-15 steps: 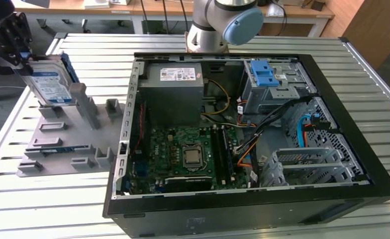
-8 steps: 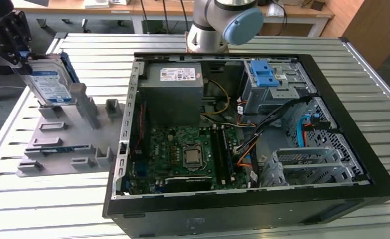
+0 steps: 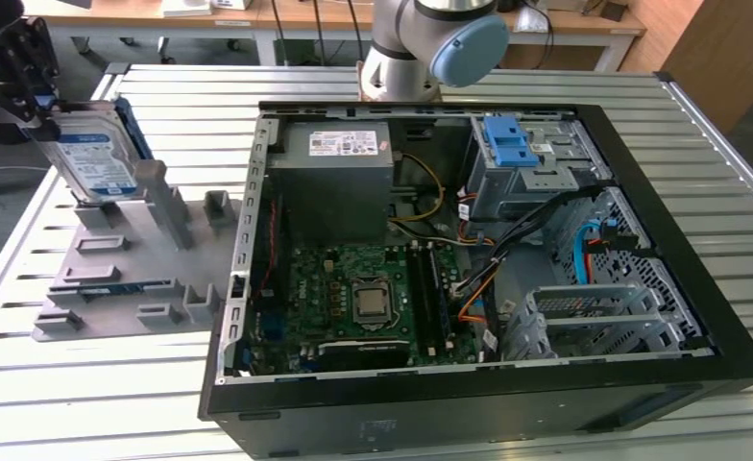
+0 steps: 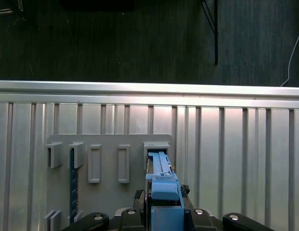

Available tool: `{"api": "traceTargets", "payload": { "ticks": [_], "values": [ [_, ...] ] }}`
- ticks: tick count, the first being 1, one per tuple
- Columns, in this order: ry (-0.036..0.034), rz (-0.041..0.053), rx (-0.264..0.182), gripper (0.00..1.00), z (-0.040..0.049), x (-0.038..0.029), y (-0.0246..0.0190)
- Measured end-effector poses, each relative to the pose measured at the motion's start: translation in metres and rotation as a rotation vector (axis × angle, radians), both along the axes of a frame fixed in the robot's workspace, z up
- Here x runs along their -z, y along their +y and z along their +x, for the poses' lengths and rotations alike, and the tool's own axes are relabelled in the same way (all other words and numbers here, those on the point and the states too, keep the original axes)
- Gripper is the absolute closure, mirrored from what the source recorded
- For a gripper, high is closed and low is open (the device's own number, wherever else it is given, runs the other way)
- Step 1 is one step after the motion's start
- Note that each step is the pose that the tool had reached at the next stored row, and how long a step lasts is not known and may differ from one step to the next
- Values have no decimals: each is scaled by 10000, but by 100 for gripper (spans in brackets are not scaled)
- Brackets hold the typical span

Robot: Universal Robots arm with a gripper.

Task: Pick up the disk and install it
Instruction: 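Pick up the disk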

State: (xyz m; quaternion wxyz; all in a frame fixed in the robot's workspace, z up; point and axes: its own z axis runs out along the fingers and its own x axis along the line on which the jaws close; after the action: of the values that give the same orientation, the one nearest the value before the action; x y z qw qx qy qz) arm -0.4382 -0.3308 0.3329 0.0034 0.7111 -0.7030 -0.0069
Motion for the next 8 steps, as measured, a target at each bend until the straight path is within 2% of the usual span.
{"api": "traceTargets", "payload": {
  "ticks": [8],
  "values": [
    [2, -1, 0, 64, 0, -50, 0]
  ]
}}
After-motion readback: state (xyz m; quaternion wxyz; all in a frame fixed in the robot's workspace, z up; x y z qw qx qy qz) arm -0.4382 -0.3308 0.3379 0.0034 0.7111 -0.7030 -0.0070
